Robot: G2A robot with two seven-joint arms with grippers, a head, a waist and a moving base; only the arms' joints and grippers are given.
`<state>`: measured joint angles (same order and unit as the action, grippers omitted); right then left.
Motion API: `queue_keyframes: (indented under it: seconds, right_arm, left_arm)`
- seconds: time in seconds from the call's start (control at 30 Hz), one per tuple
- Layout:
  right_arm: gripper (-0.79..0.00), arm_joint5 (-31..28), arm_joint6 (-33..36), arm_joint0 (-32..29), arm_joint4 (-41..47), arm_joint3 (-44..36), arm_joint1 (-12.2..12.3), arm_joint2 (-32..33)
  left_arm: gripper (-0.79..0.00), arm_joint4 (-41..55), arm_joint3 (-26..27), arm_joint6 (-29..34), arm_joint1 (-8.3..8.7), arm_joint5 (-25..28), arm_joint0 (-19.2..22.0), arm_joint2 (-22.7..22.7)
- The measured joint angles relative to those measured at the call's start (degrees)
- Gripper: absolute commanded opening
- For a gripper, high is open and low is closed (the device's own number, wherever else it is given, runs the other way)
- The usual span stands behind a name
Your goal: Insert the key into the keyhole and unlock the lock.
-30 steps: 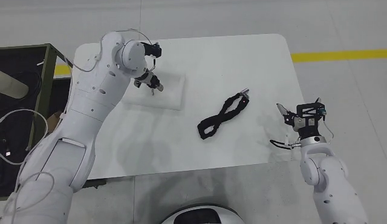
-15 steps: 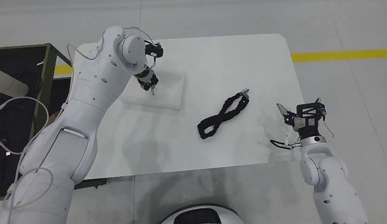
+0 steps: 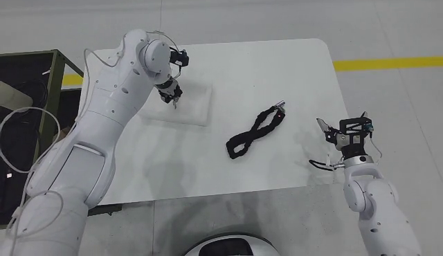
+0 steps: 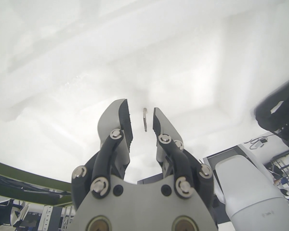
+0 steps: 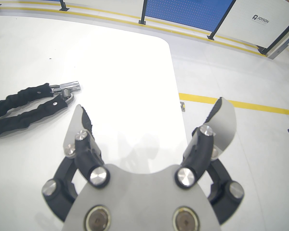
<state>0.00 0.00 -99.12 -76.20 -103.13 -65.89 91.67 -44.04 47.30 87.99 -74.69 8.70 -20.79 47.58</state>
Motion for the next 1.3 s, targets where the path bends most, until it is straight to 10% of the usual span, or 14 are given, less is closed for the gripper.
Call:
queue_keyframes:
  seconds: [0.53,0.7,0.87,1.0,1.3]
  right_arm:
    - [0.000,0.00,0.00,0.00,0.00,0.00,0.00,0.00]
    - [0.000,0.00,0.00,0.00,0.00,0.00,0.00,0.00]
    - [0.000,0.00,0.00,0.00,0.00,0.00,0.00,0.00]
    - [0.000,0.00,0.00,0.00,0.00,0.00,0.00,0.00]
    - [0.000,0.00,0.00,0.00,0.00,0.00,0.00,0.00]
  left_arm:
    - [-0.785,-3.32,10.56,0.01,2.93,-5.10,-1.51,5.77]
    - [-0.785,0.37,26.05,-0.26,6.41,-11.65,-8.71,17.72]
    - [-0.785,18.72,38.33,-6.52,9.08,-7.46,-24.67,37.15]
    - [-0.785,31.07,34.67,-8.27,9.42,-1.17,-30.87,42.64]
    - [-0.785,38.72,28.07,-7.05,9.53,5.39,-31.37,42.13]
